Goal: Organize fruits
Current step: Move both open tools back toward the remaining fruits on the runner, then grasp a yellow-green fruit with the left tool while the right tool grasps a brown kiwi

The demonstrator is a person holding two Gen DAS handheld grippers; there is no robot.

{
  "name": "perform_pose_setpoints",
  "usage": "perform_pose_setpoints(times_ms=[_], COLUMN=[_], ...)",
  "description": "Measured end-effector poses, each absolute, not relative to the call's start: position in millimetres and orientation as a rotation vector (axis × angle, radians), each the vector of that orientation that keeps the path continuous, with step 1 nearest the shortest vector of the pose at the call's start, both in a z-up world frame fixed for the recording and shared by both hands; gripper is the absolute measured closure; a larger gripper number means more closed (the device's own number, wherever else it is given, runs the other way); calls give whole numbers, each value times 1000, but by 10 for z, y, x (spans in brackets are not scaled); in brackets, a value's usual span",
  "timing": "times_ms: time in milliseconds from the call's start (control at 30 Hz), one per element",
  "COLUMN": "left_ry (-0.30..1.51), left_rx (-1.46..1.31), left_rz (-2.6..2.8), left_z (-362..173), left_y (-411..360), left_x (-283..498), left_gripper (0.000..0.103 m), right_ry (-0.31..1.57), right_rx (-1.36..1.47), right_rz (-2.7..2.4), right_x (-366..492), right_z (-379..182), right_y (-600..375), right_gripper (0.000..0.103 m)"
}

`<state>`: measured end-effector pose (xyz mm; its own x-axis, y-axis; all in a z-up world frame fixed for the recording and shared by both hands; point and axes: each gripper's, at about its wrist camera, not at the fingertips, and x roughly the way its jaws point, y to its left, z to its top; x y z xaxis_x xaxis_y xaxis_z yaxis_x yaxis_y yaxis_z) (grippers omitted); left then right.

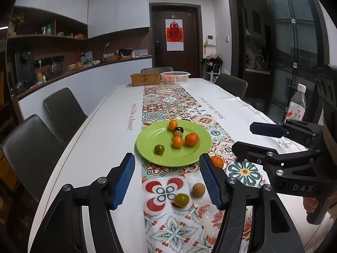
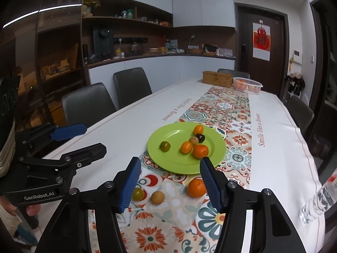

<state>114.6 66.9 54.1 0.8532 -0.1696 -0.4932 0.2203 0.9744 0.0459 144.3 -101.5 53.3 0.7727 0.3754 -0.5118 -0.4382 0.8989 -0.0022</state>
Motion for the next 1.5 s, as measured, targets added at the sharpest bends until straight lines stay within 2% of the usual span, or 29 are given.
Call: perform_pose_setpoints(times_ms=[467, 867, 1133, 1500], left_ry=[537, 632, 696, 772], left_rx=[223, 294, 306, 269], left_rz=[-288, -386, -445, -501], left_z=[242, -145, -396, -563], left_y=[561, 491, 484, 495], left_x=[1057, 1255, 1420, 1668], left_gripper=[41, 41, 51, 63], right_ry=[564, 637, 697, 782], right_rx=[-250, -379, -420, -430], right_rz=[506, 600, 636, 686], right_x=[1329, 1448, 1659, 1878], right_z=[244, -77, -307, -535], right_y=[-920, -758, -679, -596], right_gripper=[44, 44, 44, 57])
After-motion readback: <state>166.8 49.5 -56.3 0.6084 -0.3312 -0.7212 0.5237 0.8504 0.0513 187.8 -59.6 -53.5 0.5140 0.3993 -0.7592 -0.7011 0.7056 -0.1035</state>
